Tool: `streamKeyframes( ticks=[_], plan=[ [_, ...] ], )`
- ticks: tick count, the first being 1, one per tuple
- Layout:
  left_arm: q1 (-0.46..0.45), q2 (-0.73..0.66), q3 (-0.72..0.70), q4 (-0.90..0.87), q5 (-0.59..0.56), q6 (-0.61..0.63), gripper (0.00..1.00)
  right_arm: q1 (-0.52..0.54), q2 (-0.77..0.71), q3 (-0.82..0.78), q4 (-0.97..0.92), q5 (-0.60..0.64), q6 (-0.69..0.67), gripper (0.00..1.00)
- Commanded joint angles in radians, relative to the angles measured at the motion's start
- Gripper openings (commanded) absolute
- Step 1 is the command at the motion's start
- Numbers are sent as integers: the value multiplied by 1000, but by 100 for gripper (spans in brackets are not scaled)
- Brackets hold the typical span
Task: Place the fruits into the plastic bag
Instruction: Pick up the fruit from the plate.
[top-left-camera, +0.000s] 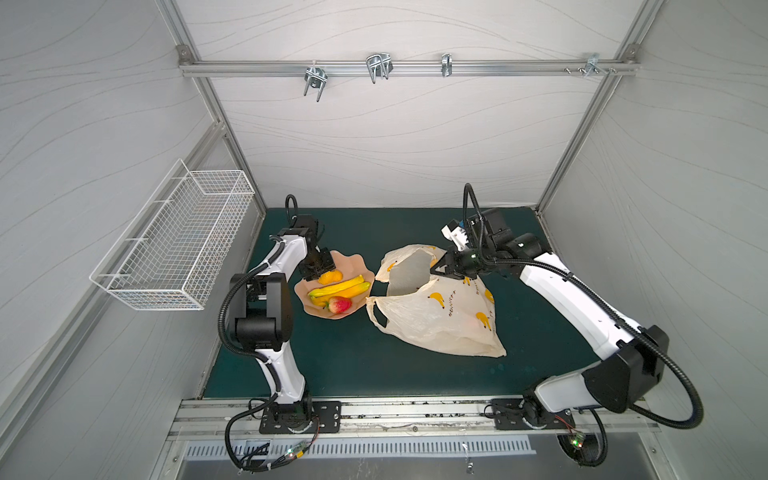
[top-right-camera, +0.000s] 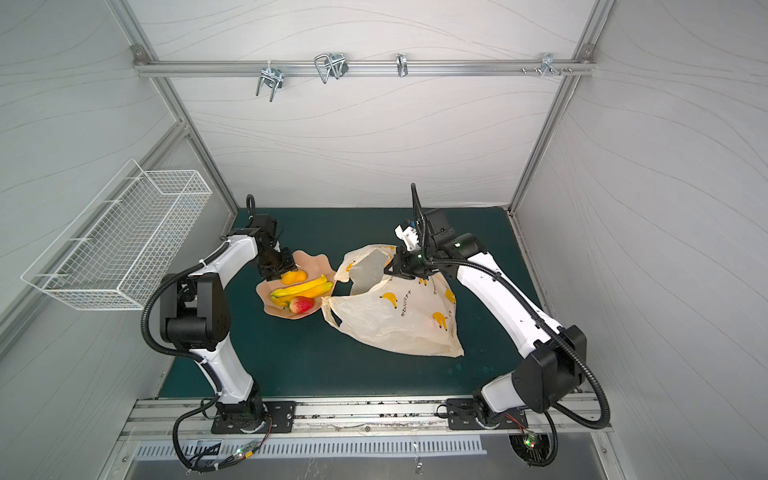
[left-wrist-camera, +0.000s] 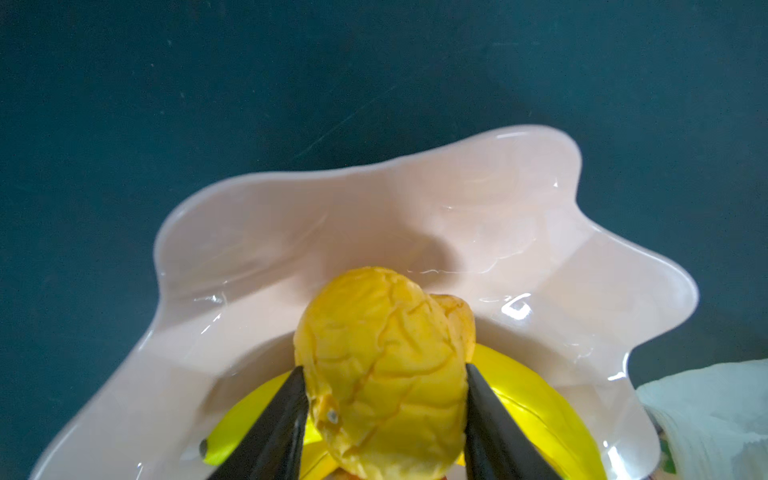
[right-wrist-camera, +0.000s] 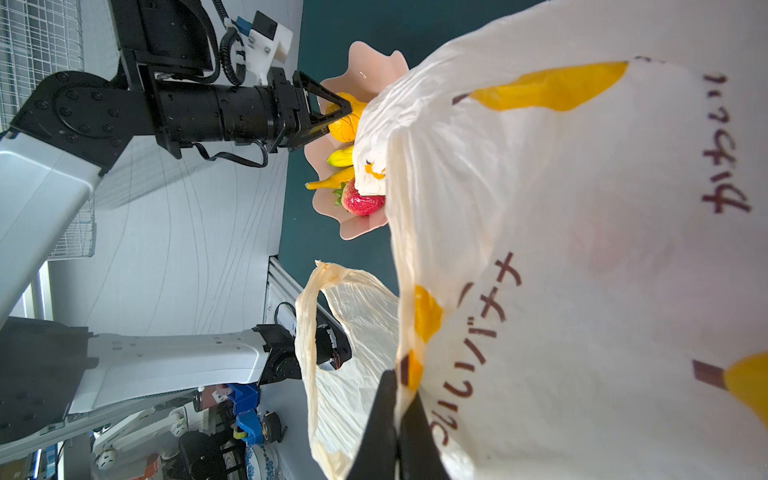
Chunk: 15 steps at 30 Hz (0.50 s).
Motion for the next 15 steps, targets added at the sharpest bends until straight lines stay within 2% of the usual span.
streamKeyframes(
  ticks=[1,15],
  plan=[
    [6,-47,49,-24,19,0,48,-4,2,28,-27,7,-22,0],
    [6,-153,92,-59,97,-27,46,-7,1,31,-31,2,-29,0]
  ],
)
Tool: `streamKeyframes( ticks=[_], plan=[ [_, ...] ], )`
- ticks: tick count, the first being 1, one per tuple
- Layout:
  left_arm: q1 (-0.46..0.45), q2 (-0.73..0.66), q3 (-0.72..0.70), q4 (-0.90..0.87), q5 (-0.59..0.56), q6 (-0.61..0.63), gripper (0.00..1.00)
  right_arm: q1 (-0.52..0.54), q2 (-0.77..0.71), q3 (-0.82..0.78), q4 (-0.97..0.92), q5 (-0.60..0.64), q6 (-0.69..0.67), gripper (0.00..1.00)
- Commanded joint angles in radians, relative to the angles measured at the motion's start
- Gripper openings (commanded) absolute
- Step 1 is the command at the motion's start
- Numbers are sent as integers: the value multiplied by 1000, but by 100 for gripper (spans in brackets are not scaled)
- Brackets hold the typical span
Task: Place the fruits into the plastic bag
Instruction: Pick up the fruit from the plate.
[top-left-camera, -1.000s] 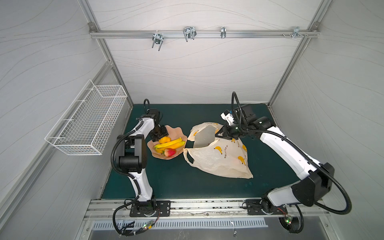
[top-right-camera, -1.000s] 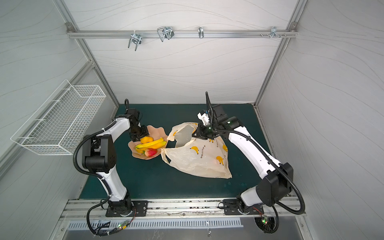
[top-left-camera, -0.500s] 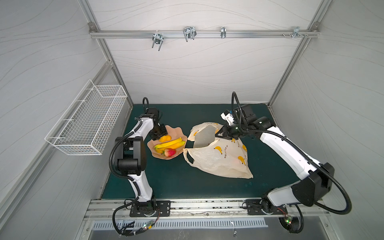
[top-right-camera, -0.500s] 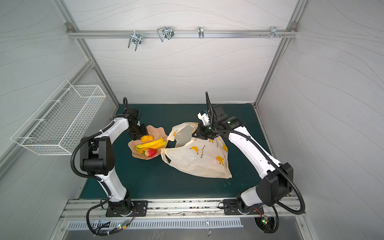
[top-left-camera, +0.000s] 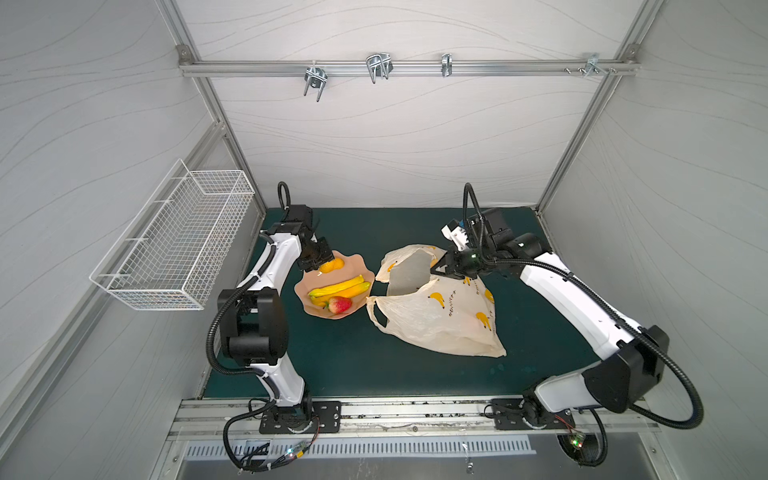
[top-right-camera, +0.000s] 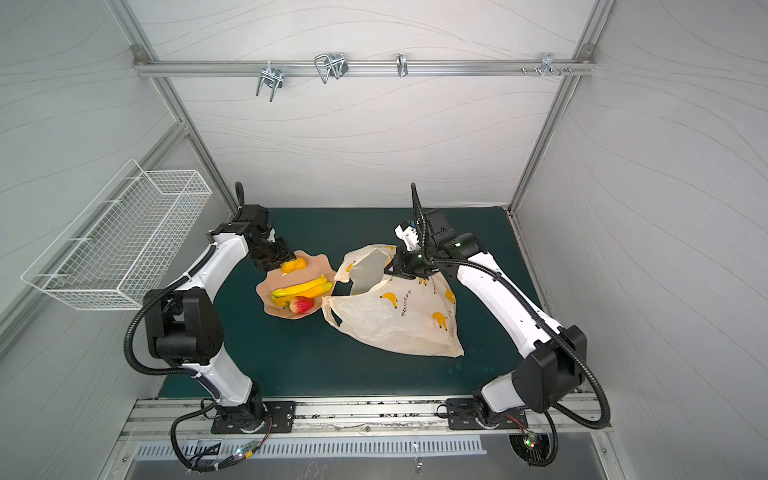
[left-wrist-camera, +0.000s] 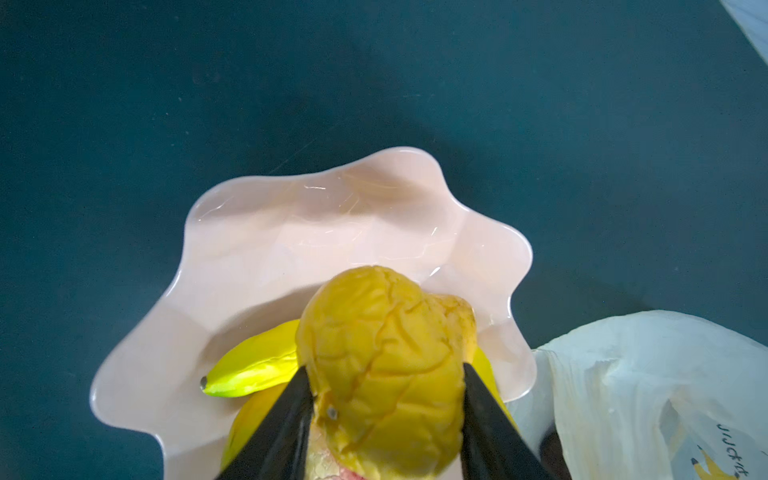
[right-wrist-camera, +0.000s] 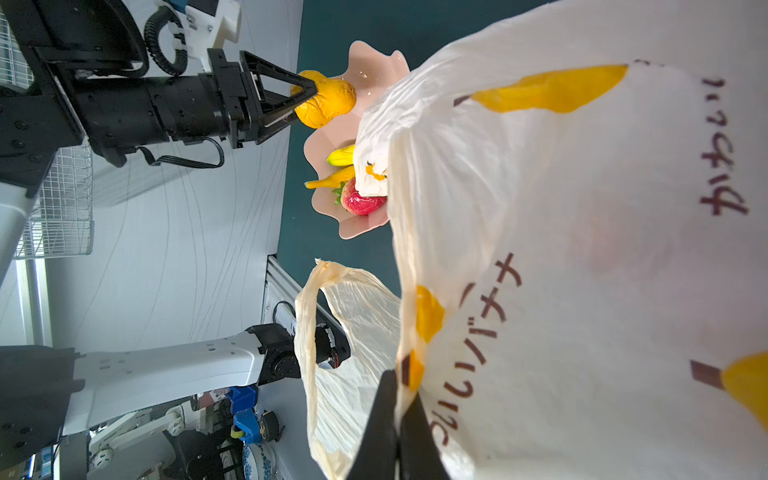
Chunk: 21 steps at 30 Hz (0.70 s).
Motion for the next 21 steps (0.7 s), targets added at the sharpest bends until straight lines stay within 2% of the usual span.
streamKeyframes(
  ticks=[1,14,21],
  plan=[
    [6,-46,44,-23,43,-19,46,-6,0,27,-26,0,-19,0],
    [6,-254,28,45,180,6,45,-18,1,35,-41,-9,-34,0],
    [3,-308,12,93,260,45,44,-23,4,39,-44,-16,-39,0]
  ],
)
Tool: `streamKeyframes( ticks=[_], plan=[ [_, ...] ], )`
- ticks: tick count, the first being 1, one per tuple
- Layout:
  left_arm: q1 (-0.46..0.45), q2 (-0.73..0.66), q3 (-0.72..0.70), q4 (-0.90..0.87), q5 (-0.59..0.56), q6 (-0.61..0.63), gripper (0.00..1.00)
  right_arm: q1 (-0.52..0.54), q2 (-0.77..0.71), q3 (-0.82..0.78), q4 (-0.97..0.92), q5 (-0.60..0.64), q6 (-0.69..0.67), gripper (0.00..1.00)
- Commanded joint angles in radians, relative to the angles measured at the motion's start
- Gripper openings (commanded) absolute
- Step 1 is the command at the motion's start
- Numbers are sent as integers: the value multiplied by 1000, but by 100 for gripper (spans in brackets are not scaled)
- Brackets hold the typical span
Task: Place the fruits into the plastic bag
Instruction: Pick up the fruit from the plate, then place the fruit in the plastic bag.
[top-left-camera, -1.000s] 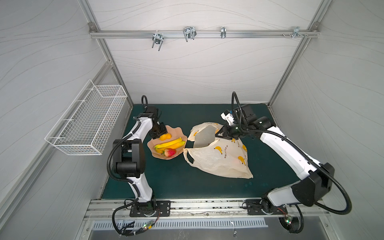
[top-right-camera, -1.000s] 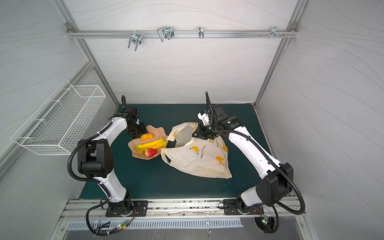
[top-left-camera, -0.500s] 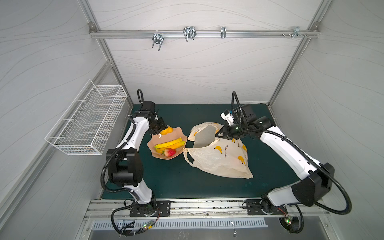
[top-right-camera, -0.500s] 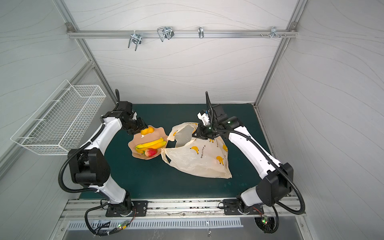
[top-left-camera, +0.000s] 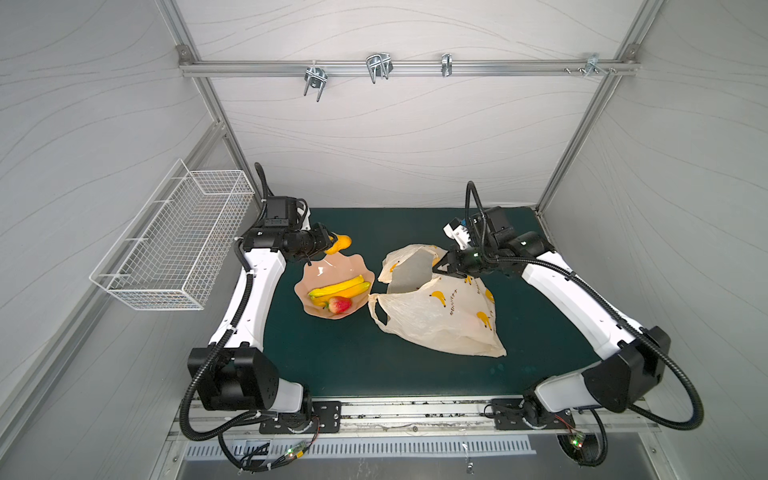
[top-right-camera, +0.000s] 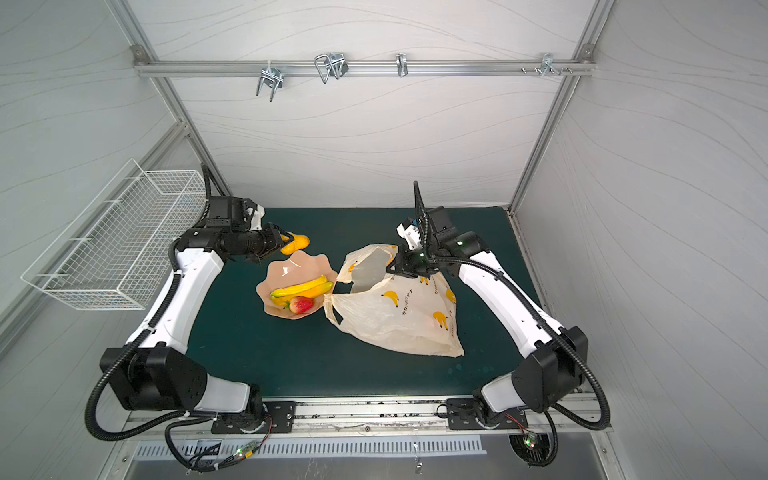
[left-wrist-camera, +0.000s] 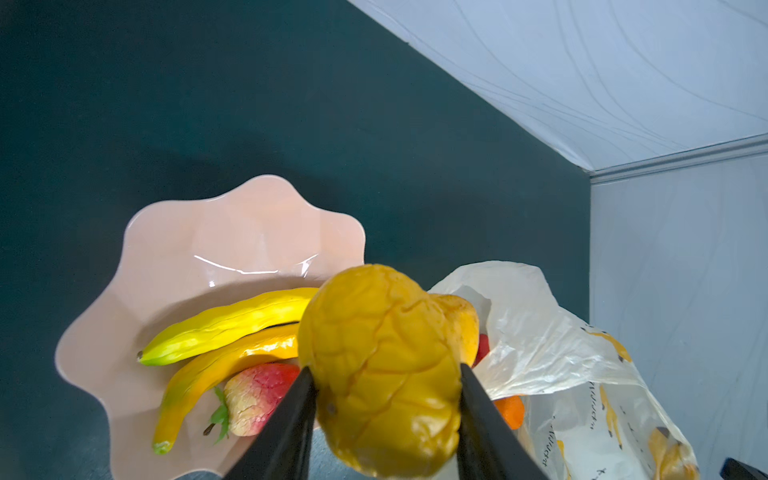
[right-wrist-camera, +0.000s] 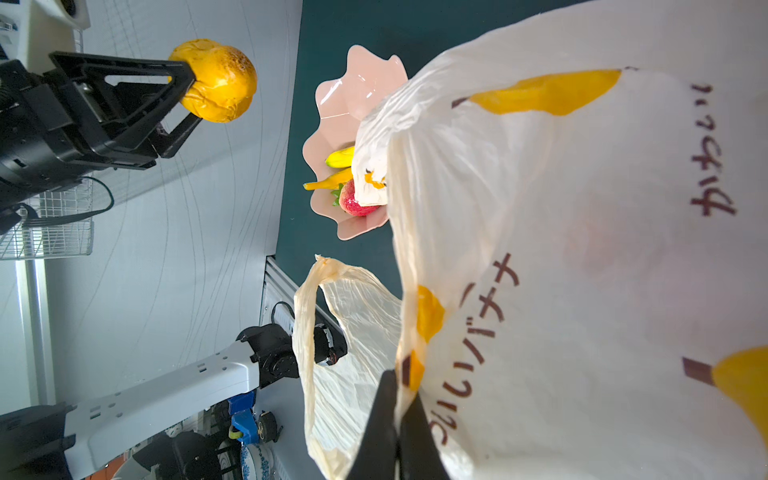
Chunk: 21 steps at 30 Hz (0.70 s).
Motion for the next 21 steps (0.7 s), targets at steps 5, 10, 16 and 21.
streamKeyframes(
  ticks=[5,10,16,21],
  plan=[
    [-67,-50,17,55,72,105,43,-9,4,24,-25,-12,-23,0],
    [-159,-90,3,78,108,136,43,-11,9,26,-24,-15,-23,0],
    [-253,-127,-48,85,102,120,43,-11,16,28,-24,-16,-24,0],
    [-330,-171,-109,134,70,115,43,-11,27,38,-26,-20,-26,0]
  ],
)
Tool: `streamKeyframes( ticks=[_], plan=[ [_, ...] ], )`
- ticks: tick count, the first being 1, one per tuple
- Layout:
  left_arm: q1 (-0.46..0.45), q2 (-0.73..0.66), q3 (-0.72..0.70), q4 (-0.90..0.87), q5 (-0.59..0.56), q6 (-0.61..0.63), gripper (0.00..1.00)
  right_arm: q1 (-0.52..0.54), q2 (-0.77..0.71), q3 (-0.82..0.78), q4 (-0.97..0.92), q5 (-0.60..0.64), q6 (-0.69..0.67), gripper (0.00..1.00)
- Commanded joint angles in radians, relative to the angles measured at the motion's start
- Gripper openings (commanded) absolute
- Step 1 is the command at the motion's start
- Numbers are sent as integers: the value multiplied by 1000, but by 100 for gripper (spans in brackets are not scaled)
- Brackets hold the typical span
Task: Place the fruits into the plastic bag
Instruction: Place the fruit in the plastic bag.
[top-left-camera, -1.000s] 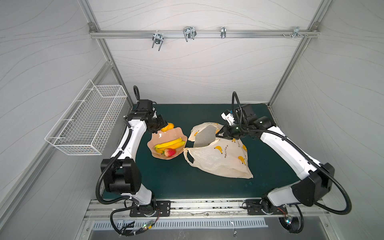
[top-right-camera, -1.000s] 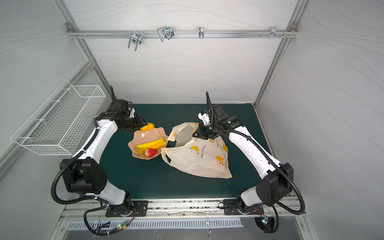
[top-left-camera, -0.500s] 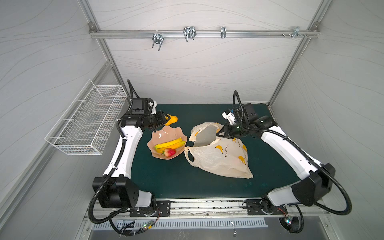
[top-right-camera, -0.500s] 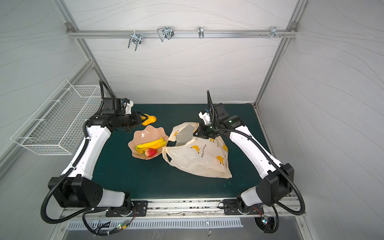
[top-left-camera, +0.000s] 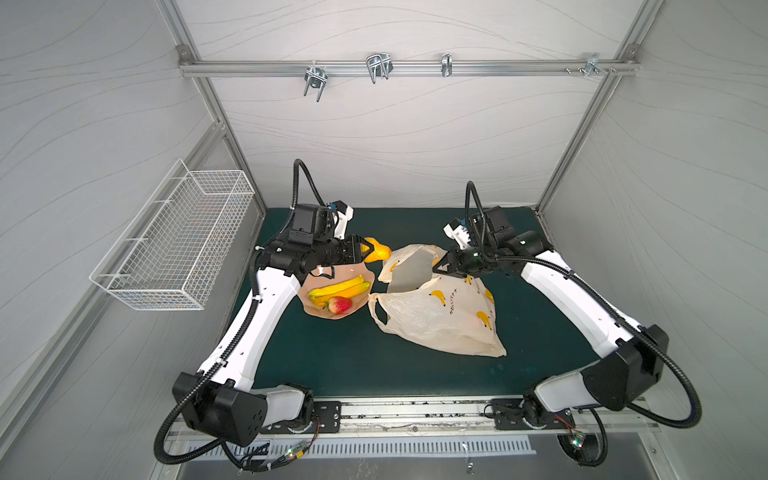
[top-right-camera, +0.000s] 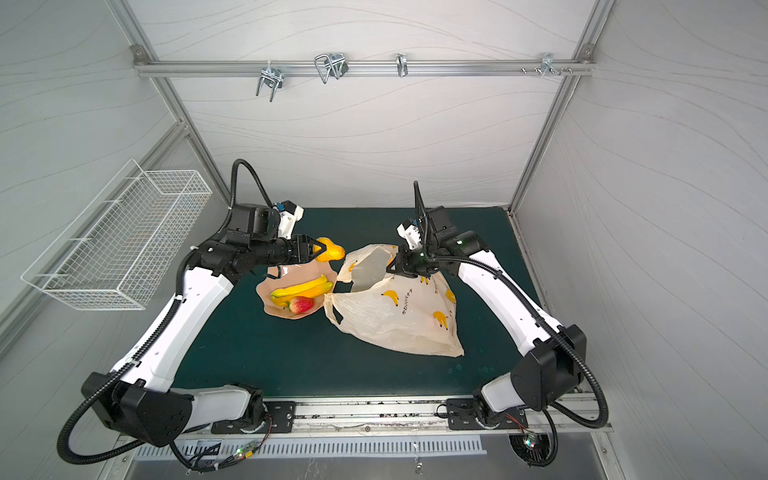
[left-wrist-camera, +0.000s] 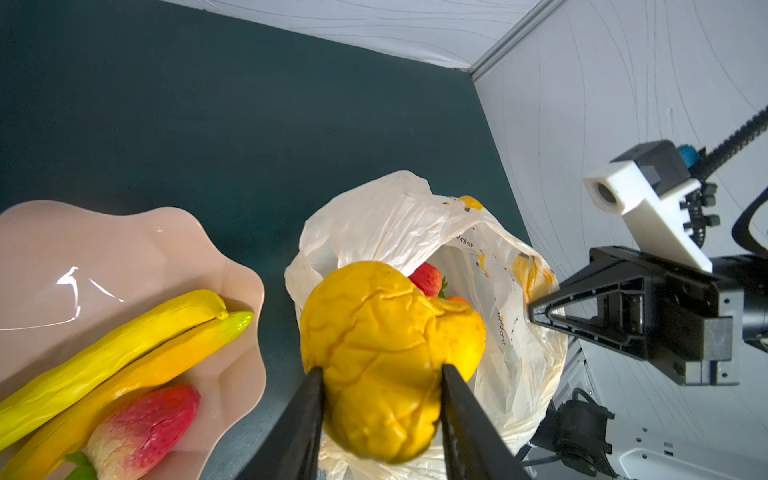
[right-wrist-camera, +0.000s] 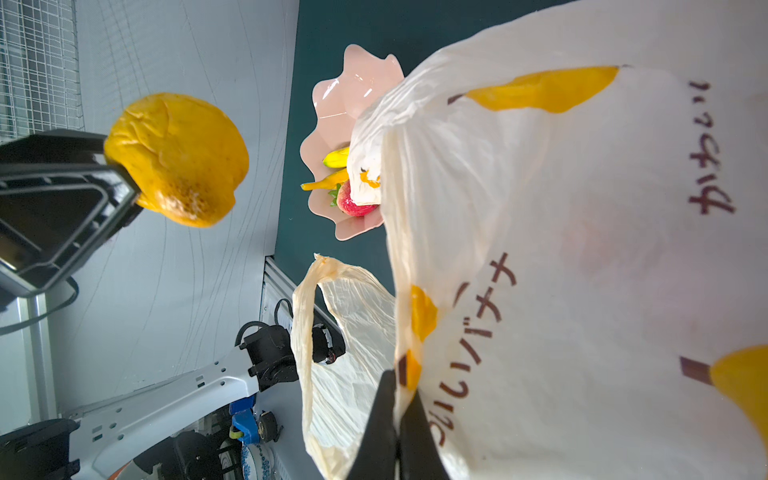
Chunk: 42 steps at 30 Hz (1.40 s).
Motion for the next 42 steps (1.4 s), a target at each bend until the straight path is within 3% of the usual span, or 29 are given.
streamKeyframes(
  ticks=[1,20,32,42],
  plan=[
    [-38,-31,-25,66,-12,7,43,-7,17,40,-23,-17,-20,0],
    [-357,37,-173,80,-193,197,40,-8,38,52,-19,-27,-19,0],
    [-428,180,-195,127,-199,244,38,-7,41,50,-13,-30,-13,0],
    [-432,337,-117,139,-159,212,37,0,42,38,13,-34,13,0]
  ],
)
